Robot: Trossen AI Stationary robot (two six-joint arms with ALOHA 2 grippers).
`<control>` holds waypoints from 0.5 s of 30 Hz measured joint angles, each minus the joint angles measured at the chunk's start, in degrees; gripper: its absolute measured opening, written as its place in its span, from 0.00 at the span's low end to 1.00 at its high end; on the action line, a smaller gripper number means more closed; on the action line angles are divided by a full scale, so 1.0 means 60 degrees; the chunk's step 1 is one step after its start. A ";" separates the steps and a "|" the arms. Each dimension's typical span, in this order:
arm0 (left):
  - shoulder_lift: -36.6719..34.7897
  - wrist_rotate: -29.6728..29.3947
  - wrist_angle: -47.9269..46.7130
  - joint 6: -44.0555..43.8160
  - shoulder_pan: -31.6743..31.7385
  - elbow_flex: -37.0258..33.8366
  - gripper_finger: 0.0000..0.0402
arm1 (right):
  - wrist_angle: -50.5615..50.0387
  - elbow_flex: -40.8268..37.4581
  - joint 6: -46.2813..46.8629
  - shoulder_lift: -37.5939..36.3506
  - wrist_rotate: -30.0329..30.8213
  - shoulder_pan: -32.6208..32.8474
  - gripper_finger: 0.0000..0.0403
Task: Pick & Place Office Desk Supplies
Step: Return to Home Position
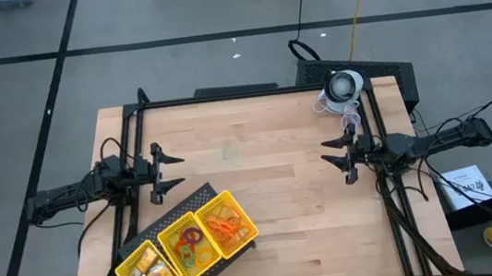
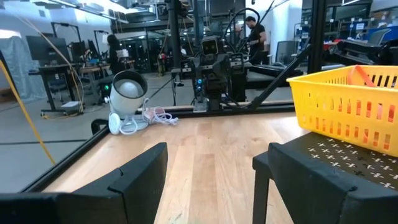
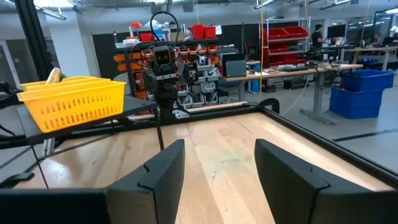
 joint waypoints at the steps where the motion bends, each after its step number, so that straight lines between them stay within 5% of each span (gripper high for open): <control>1: 0.0002 0.0000 -0.0009 -0.0005 0.0000 0.0000 0.71 | 0.0000 -0.0001 0.0019 0.0000 0.0000 0.0000 0.46; 15: 0.0000 0.0000 -0.0004 -0.0046 0.0000 0.0000 0.71 | 0.0000 -0.0007 -0.0102 0.0000 -0.0004 0.0000 0.46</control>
